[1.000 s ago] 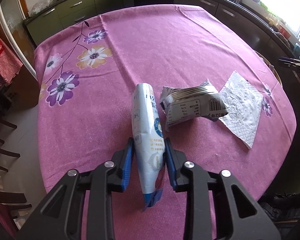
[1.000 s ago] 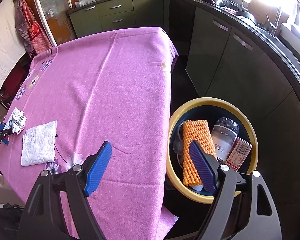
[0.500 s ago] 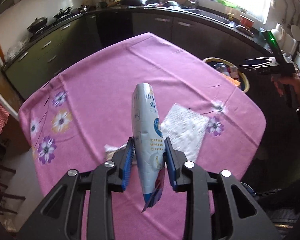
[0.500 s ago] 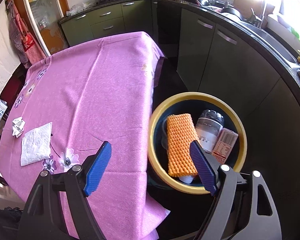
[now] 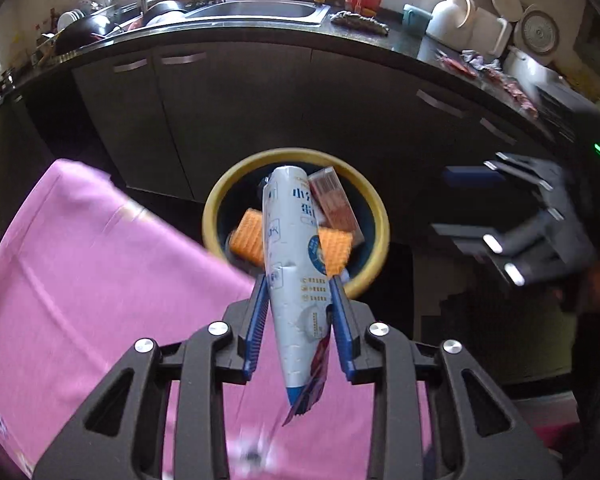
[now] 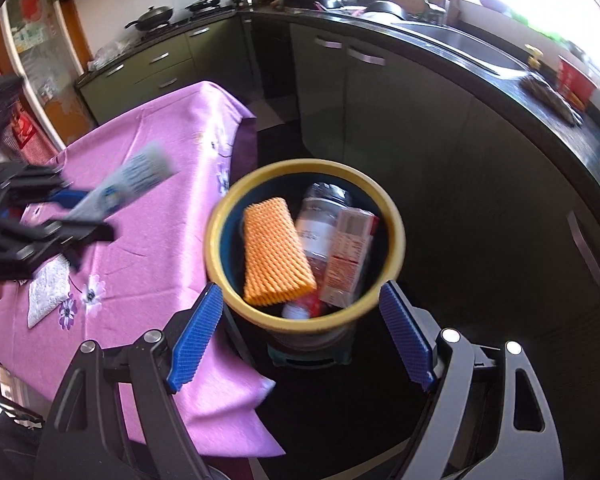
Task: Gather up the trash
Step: 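Carry the drink tube over the bin and open the left tool, then grasp the white paper napkin at its middle with the right tool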
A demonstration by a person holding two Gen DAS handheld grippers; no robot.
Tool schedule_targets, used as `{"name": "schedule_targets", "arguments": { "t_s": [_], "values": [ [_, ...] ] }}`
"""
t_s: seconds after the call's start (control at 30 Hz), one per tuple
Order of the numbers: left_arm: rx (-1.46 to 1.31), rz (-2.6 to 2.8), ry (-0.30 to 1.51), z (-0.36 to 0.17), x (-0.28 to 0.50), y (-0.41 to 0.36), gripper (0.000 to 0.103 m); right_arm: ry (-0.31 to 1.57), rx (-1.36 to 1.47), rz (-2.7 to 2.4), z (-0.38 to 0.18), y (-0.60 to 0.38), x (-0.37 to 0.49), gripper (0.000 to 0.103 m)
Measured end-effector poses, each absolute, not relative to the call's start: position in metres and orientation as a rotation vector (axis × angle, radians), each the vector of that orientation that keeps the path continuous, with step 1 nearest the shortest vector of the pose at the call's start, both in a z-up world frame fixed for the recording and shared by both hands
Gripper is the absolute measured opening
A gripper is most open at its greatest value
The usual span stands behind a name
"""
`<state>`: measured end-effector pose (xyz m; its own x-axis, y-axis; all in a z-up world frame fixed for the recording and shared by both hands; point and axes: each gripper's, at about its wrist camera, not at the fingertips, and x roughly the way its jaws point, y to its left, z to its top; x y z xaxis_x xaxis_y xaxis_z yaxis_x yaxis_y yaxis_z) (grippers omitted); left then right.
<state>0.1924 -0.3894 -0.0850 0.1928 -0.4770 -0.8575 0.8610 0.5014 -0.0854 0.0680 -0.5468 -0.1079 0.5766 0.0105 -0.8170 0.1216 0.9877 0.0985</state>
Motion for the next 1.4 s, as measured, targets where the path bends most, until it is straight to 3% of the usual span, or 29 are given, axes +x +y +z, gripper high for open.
{"name": "schedule_targets", "arguments": {
  "t_s": [0.17,0.23,0.27,0.47,0.83,1.13,1.4],
  "values": [
    [0.481,-0.938,1.025,-0.119,0.223,-0.452,0.031,0.975,0.18,-0.109,-0.116,-0.571,0.046,0.08],
    [0.493,-0.902,1.026,-0.131,0.232,-0.468,0.045,0.979,0.187,-0.122,-0.117,-0.578,0.04,0.08],
    [0.504,-0.882,1.024,-0.135,0.236,-0.474,0.059,0.979,0.191,-0.126,-0.117,-0.581,0.038,0.081],
    [0.448,-0.867,0.998,-0.119,0.236,-0.454,0.061,0.976,0.193,-0.112,-0.119,-0.582,0.033,0.084],
    [0.275,-0.731,0.801,-0.041,0.176,-0.254,0.076,0.982,0.107,0.084,-0.119,-0.505,0.065,0.084],
    [0.248,-0.366,0.744,-0.032,0.129,-0.085,0.08,1.003,-0.065,0.432,-0.126,-0.362,0.11,0.084],
    [0.209,-0.248,0.764,-0.042,0.102,-0.016,0.08,1.07,-0.217,0.676,-0.151,-0.243,0.132,0.086]
  ]
}}
